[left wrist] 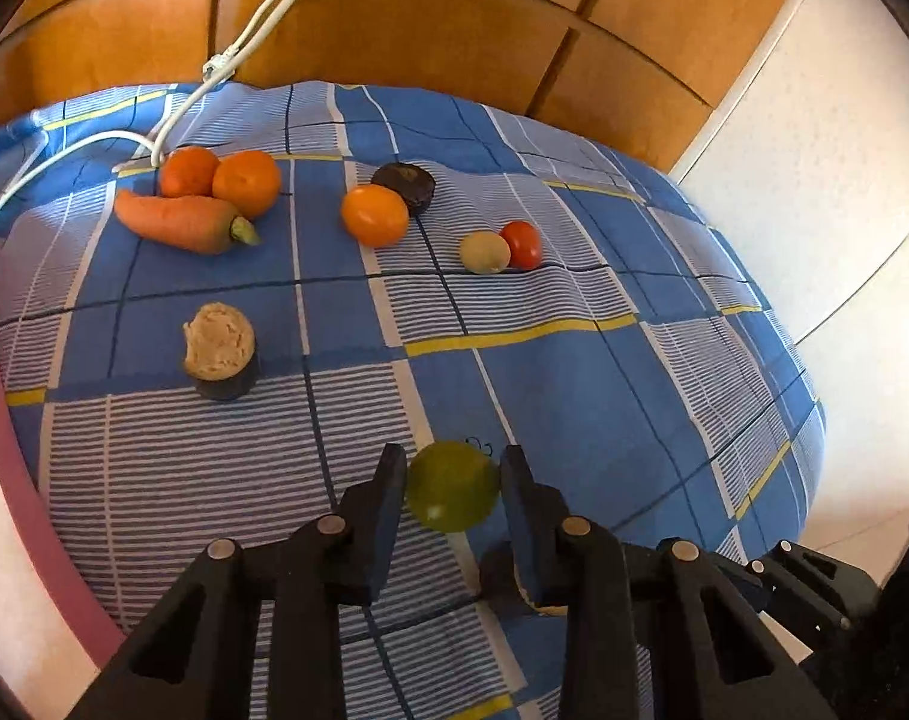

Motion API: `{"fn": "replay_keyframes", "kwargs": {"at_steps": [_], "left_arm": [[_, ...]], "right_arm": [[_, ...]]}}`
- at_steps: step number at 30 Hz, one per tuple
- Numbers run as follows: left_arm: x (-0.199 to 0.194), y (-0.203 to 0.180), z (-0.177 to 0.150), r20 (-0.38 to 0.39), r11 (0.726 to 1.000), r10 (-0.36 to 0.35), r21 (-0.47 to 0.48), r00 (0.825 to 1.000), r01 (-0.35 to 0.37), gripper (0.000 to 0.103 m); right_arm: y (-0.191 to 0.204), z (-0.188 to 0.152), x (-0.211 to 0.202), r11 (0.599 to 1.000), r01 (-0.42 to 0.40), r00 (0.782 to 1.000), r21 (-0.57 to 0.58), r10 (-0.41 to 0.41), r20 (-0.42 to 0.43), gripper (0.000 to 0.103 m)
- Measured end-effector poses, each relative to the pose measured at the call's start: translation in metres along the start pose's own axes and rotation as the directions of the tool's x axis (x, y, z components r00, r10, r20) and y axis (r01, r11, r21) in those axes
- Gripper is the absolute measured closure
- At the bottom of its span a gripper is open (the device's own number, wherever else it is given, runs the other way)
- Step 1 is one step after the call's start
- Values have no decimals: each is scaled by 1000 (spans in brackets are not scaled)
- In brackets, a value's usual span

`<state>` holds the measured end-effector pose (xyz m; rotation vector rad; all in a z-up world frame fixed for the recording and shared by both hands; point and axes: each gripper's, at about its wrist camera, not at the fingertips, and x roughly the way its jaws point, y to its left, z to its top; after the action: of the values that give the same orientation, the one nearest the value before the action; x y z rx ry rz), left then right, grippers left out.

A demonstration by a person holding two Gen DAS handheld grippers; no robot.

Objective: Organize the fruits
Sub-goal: 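Carry the green fruit into the pink tray and open the left tool while the right grasps the eggplant slice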

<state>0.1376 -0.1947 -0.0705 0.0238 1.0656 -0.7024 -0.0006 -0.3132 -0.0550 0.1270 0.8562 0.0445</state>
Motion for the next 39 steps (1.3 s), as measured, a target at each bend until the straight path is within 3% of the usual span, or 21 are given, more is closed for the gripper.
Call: {"fn": "replay_keyframes", "kwargs": {"at_steps": [3, 5, 6, 10, 12, 14, 16, 21, 22, 23, 24, 27, 32, 35, 39], "left_arm": [[4, 3, -3, -12, 999, 33, -10, 999, -34, 64], [8, 6, -5, -11, 999, 24, -22, 1000, -25, 65], [6, 7, -6, -5, 1000, 19, -24, 1000, -19, 70], [-6, 14, -9, 35, 998, 21, -60, 999, -19, 70], [-18, 18, -12, 64, 997, 33, -75, 997, -29, 70], [-31, 21, -15, 90, 996, 61, -75, 994, -55, 70], [-42, 22, -18, 113, 995, 75, -70, 991, -68, 70], [-65, 24, -27, 163, 989, 145, -61, 976, -136, 70], [-69, 24, -30, 171, 986, 167, -60, 971, -159, 70], [-73, 26, -33, 176, 983, 179, -68, 968, -170, 70], [-77, 29, -36, 181, 982, 183, -78, 966, -172, 70], [-92, 38, -43, 208, 972, 225, -115, 952, -205, 70], [-124, 62, -57, 255, 939, 327, -199, 910, -281, 70], [-139, 85, -64, 255, 904, 405, -258, 878, -341, 70], [-145, 109, -74, 229, 865, 468, -316, 853, -390, 70]], "right_arm": [[6, 0, 0, 1000, -6, 1000, -15, 6, 3, 69], [8, -1, 2, 1000, -10, 1000, -12, 10, -3, 68], [9, -1, 2, 1000, -10, 1000, -13, 10, -4, 68], [14, 0, 4, 1000, -11, 1000, -27, 11, -3, 67], [17, 3, 6, 999, -12, 1000, -35, 12, 1, 61], [21, 8, 11, 999, -15, 1000, -42, 15, 0, 49], [26, 13, 18, 999, -16, 1000, -49, 16, 4, 44], [36, 18, 35, 997, 30, 999, -70, -31, -13, 45], [37, 18, 38, 997, 33, 999, -70, -35, -18, 53], [37, 18, 40, 997, 40, 999, -70, -42, -23, 67], [37, 17, 42, 996, 56, 998, -70, -58, -29, 67], [36, 15, 44, 996, 66, 997, -67, -68, -27, 67], [30, 13, 48, 999, 46, 998, -14, -47, -42, 67], [33, 14, 49, 998, 63, 997, -19, -64, -47, 67], [39, 14, 50, 994, 97, 994, -52, -100, -50, 67]]}}
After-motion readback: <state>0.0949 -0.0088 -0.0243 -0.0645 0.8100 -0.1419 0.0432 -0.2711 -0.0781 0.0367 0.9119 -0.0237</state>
